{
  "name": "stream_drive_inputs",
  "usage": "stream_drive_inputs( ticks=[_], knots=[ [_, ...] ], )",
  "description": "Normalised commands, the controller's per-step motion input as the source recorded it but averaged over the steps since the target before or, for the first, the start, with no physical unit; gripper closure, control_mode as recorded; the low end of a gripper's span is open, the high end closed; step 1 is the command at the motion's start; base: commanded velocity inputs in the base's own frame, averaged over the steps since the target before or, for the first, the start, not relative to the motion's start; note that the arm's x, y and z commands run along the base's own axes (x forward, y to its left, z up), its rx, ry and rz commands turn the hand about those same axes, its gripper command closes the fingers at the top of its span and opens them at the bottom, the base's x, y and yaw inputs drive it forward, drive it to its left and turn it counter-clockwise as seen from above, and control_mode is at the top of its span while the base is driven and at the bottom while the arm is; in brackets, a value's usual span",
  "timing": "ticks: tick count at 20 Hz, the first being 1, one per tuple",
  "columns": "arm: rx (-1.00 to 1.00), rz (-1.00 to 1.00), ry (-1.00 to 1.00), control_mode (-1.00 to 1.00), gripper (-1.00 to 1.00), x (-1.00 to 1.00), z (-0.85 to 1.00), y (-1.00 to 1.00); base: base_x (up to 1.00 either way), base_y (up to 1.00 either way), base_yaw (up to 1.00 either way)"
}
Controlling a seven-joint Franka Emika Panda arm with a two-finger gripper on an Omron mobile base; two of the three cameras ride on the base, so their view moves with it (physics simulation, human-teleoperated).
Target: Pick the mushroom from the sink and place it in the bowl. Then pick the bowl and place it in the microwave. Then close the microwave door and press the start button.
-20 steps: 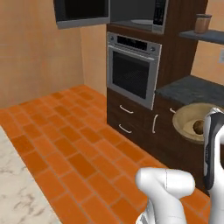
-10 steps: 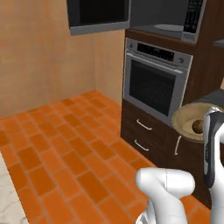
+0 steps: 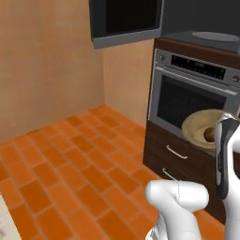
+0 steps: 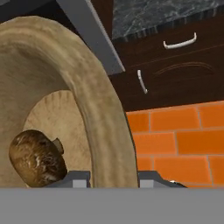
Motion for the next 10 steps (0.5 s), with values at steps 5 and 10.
stream_drive_inputs(
  ticks=[5, 10],
  knots=[
    [0.00, 0.00, 0.00, 1.00, 1.00, 0.00, 0.00, 0.00, 0.75, 0.19, -0.48],
    [0.00, 0.00, 0.00, 1.00, 1.00, 0.00, 0.00, 0.00, 0.46, 0.04, -0.62]
  ],
)
